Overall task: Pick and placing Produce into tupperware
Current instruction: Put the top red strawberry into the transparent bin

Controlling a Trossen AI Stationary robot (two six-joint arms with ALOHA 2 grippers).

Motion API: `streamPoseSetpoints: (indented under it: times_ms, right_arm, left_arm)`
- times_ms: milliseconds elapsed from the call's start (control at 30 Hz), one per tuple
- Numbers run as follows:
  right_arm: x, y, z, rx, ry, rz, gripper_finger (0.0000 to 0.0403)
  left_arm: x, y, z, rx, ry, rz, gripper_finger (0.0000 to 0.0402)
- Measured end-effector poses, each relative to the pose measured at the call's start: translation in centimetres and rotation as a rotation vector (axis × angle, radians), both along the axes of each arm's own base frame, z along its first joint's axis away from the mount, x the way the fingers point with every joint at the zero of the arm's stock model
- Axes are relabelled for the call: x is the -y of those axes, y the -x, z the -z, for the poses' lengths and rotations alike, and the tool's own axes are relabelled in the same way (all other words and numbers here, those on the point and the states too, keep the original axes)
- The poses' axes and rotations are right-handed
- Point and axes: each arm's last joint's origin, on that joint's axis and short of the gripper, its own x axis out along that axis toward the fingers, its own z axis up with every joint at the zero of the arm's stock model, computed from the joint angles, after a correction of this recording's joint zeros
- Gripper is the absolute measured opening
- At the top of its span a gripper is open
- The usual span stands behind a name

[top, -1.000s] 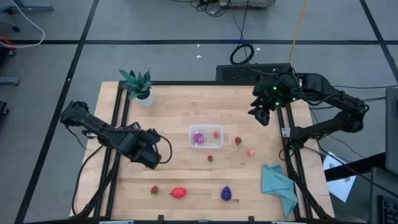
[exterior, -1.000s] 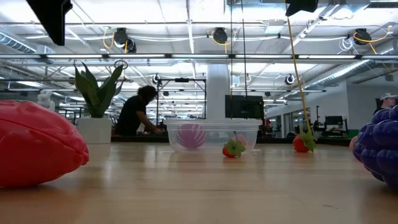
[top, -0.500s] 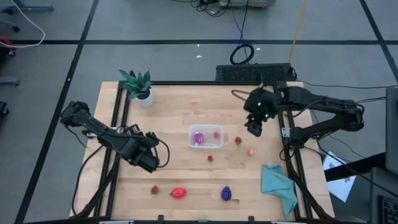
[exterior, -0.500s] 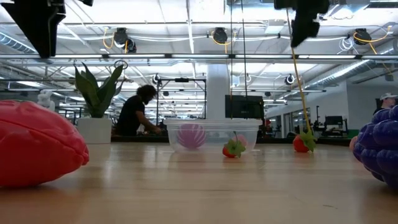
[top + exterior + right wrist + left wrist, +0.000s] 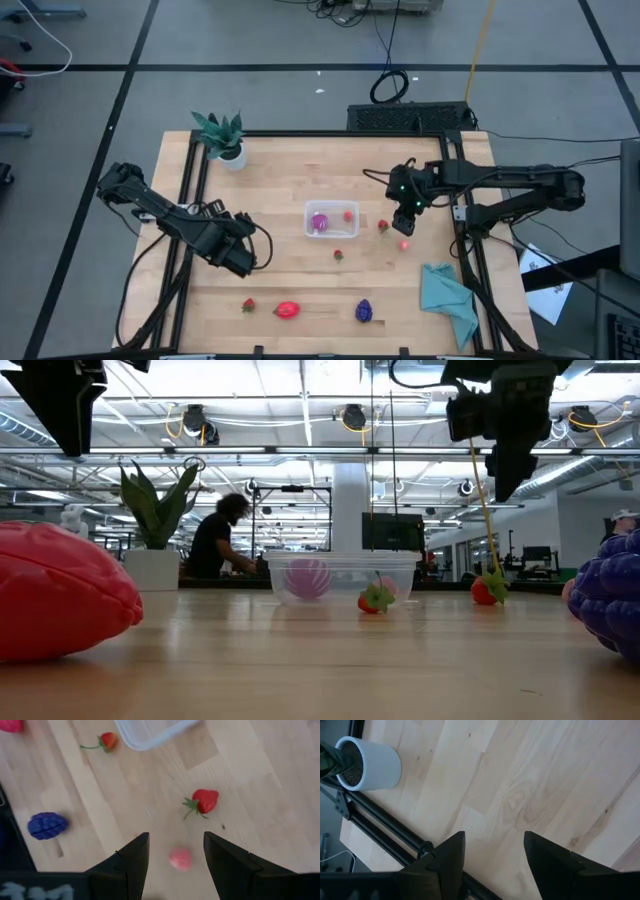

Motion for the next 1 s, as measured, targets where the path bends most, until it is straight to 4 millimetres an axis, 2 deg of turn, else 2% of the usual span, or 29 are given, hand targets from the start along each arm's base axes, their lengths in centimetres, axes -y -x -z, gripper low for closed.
streamPoseSetpoints:
  times_ms: [200,633,833,1000]
  right_arm:
    - [0.0,0.3,0.9,-0.030,0.000,0.002,0.0180]
    - [0.0,0.6,1.1,-0.063,0.033,-0.004,0.0180]
    - [0.3,1.3,1.4,-0.159,0.146,0.017,0.0180]
    - [0.3,1.0,1.4,-0.141,0.145,0.014,0.0180]
  left_arm:
    - [0.0,0.0,0.0,0.002,0.000,-0.004,0.0209]
    - [0.0,0.0,0.0,0.006,-0.001,-0.014,0.0209]
    - [0.0,0.0,0.0,0.006,-0.001,-0.015,0.0209]
    - [0.0,0.0,0.0,0.008,0.000,-0.018,0.0209]
